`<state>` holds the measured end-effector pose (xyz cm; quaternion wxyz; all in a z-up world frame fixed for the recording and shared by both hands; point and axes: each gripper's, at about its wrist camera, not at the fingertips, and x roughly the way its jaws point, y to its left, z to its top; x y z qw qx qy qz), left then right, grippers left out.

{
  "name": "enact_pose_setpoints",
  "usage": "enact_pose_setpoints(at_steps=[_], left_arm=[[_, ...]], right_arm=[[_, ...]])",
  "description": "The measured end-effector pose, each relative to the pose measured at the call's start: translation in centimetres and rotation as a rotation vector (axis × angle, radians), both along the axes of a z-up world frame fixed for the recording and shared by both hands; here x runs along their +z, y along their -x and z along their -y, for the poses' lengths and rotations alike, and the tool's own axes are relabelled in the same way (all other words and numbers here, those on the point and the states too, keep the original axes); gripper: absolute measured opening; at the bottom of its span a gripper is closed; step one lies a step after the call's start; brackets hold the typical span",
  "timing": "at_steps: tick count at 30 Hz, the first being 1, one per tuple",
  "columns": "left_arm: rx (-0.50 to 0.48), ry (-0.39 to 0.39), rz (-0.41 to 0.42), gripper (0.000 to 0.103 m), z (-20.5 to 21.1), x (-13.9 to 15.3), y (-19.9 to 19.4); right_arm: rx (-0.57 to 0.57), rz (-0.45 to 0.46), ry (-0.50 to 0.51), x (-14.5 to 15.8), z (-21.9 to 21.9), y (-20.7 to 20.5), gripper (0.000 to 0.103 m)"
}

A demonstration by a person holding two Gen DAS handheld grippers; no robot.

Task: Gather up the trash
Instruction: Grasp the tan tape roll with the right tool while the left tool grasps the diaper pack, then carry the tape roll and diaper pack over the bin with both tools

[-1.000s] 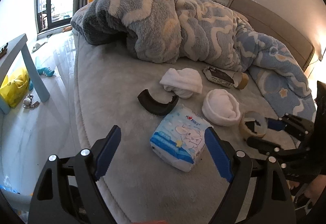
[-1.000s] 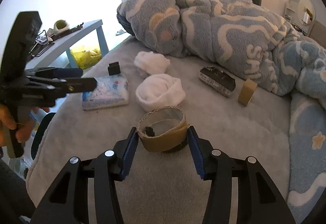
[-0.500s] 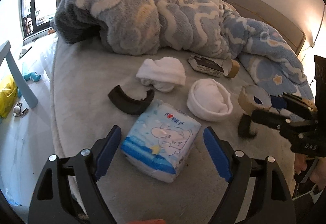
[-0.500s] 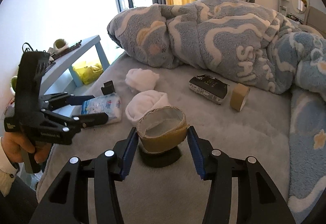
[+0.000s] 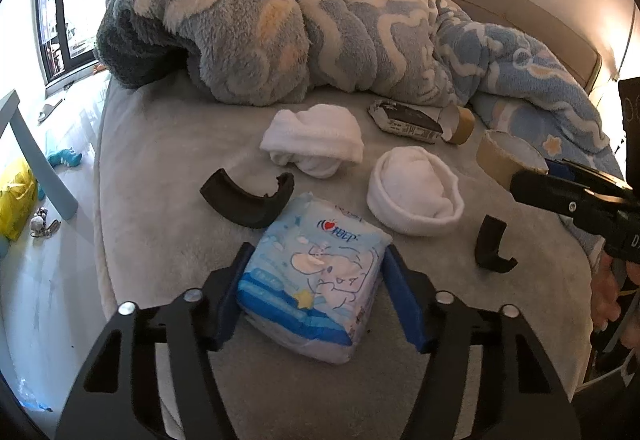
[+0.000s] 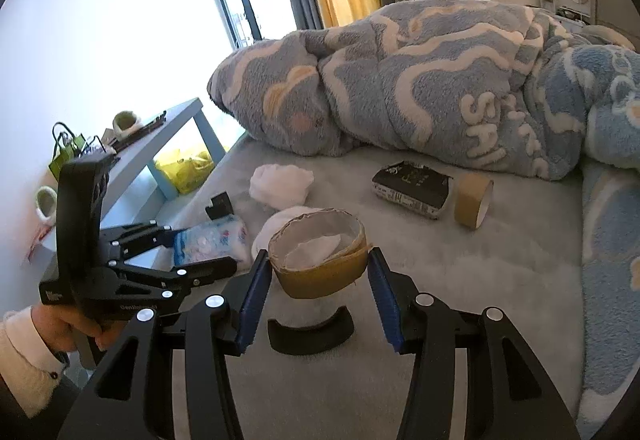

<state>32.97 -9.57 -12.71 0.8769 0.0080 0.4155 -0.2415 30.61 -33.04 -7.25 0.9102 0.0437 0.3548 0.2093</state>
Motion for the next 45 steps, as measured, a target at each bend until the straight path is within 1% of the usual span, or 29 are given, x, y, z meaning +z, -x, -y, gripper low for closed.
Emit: enact_pose_setpoints(at_steps=[3,5,6,10,13,15,18,22,26,30,34,39,41,42,45], left_arm=[[0.006,0.035,-0.007,0.062,-0.4,0.3,0.2],[0.001,0.048,-0.010,0.056,-0.5,0.5,0.5],[0.000,0.048,-0.004,0.055,-0.4,0.7,0.8],[-0.016,0.050,-0.006,0.055,-0.3,1.0,1.4],[-0.041,0.025,-0.019,0.055,0.0,0.6,2.0],[-0.035,0.016,0.000,0.053,0.1,0.8,2.5],[-0.056,0.030,-0.002,0.053,0.1,1.3,3.1],[-0.056,0.035,0.001,0.053,-0.4,1.8,3.9],[-0.036,0.075,-0.006,0.053,-1.4,2.4,4.7],[-0.012,0.080,0.007,0.053,-2.3,3.0,5.7],[0.029,0.108,-0.004,0.053,-3.8,3.2,6.4],[0.058,0.099,0.007,0.053,-5.1,3.7,7.5],[0.072,0.082,0.015,0.053,-5.7,3.9,8.0],[0.082,0.060,0.019,0.053,-6.0,3.9,8.3],[0.101,0.051,0.026,0.053,-7.0,4.0,9.2]], right_arm=[[-0.007,0.006,-0.009,0.4,-0.1,0.0,0.050],[-0.009,0.009,-0.011,0.7,-0.3,0.0,0.050],[-0.010,0.011,-0.013,0.9,-0.5,0.0,0.050],[-0.010,0.020,-0.021,1.6,-1.2,0.1,0.050],[-0.010,0.029,-0.026,1.9,-1.9,0.4,0.050],[-0.008,0.030,-0.025,2.0,-2.4,0.6,0.050],[-0.012,0.028,-0.027,2.0,-2.8,0.9,0.050],[-0.016,0.032,-0.024,2.3,-3.4,1.7,0.050],[-0.016,0.041,-0.024,2.6,-3.9,2.5,0.050],[-0.013,0.048,-0.023,2.9,-4.9,3.5,0.050],[-0.006,0.047,-0.022,3.0,-5.9,4.3,0.050],[0.006,0.048,-0.019,3.1,-7.1,5.3,0.050],[0.016,0.049,-0.030,3.1,-7.6,5.7,0.050],[0.019,0.050,-0.030,3.1,-7.9,5.9,0.050],[0.032,0.047,-0.026,3.0,-9.1,6.4,0.050]])
